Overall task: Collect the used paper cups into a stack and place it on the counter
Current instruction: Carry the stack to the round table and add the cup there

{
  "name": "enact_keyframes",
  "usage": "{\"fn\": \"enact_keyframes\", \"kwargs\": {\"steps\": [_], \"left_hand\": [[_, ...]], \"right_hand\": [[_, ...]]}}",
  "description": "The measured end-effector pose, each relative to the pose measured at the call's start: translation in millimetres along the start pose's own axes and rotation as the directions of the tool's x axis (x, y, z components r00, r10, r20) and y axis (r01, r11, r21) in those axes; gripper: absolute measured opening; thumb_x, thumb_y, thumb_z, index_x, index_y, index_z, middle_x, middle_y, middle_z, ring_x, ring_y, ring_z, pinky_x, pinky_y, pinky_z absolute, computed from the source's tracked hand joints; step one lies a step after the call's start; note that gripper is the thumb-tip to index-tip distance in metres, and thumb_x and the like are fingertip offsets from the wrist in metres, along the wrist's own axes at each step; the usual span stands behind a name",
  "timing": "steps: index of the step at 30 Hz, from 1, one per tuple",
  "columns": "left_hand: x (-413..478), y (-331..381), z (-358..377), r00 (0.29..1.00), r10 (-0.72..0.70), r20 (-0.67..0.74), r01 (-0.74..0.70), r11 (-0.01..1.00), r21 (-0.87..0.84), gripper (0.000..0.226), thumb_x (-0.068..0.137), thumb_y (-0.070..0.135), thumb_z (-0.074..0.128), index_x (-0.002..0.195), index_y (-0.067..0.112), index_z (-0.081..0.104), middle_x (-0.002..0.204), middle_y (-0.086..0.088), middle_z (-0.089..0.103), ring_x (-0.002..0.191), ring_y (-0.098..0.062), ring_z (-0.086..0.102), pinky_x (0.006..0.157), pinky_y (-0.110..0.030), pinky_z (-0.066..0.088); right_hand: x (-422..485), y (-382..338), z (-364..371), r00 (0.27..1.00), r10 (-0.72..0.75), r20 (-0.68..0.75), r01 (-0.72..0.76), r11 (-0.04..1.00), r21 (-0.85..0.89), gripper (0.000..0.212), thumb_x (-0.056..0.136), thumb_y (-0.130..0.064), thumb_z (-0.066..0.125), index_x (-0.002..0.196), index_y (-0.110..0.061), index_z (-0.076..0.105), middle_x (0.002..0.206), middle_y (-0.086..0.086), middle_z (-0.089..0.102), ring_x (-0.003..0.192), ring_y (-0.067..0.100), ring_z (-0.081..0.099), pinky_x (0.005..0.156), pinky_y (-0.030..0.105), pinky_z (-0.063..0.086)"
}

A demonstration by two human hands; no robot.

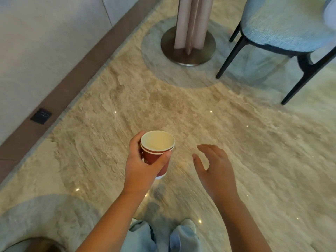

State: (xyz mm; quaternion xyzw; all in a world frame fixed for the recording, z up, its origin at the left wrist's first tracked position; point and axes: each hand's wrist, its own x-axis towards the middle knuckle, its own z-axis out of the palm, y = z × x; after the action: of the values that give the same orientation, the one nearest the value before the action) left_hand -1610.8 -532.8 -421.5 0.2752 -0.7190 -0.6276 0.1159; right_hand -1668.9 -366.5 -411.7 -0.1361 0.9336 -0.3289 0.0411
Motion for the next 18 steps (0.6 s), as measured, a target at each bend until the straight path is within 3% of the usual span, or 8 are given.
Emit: {"fn": "enact_keyframes", "kwargs": {"steps": [3,7,13,18], "left_hand": [[-22,55,-5,1.0,-0.005,-0.007,0.005,1.0,0.001,0.064,0.057,0.048,0.083,0.109,0.05,0.045,0.113,0.022,0.055,0.106,0.006,0.054,0.08,-0.013,0.048],[-48,117,-12,1.0,-0.013,-0.024,0.013,1.0,0.002,0.062,0.051,0.058,0.074,0.106,0.054,0.045,0.107,0.03,0.055,0.102,0.011,0.053,0.079,-0.009,0.048],[-98,178,-8,0.999,-0.043,0.007,0.043,0.999,-0.03,0.063,0.048,0.061,0.074,0.104,0.05,0.048,0.108,0.024,0.057,0.099,0.011,0.055,0.076,-0.009,0.048],[-132,210,3,0.995,-0.033,0.096,0.032,0.999,0.005,0.076,0.049,0.061,0.074,0.117,0.039,0.049,0.114,0.019,0.056,0.103,0.008,0.054,0.081,-0.01,0.048]], "right_hand": [[-14,-31,-46,0.998,0.006,-0.063,-0.01,0.998,-0.066,0.026,0.082,-0.019,0.065,0.106,-0.008,0.066,0.104,0.009,0.067,0.099,0.025,0.06,0.086,0.036,0.045],[-32,-66,-102,0.991,0.028,-0.129,-0.044,0.992,-0.122,0.028,0.081,-0.02,0.067,0.105,-0.005,0.066,0.106,0.013,0.067,0.1,0.029,0.061,0.086,0.042,0.046],[-65,-99,-165,0.986,0.027,-0.162,-0.047,0.992,-0.119,0.03,0.081,-0.02,0.067,0.107,-0.005,0.065,0.108,0.013,0.067,0.102,0.03,0.06,0.088,0.042,0.045],[-90,-112,-202,0.984,0.008,-0.18,-0.024,0.996,-0.085,0.03,0.08,-0.016,0.068,0.108,-0.005,0.065,0.107,0.013,0.067,0.101,0.031,0.06,0.086,0.044,0.048]]}}
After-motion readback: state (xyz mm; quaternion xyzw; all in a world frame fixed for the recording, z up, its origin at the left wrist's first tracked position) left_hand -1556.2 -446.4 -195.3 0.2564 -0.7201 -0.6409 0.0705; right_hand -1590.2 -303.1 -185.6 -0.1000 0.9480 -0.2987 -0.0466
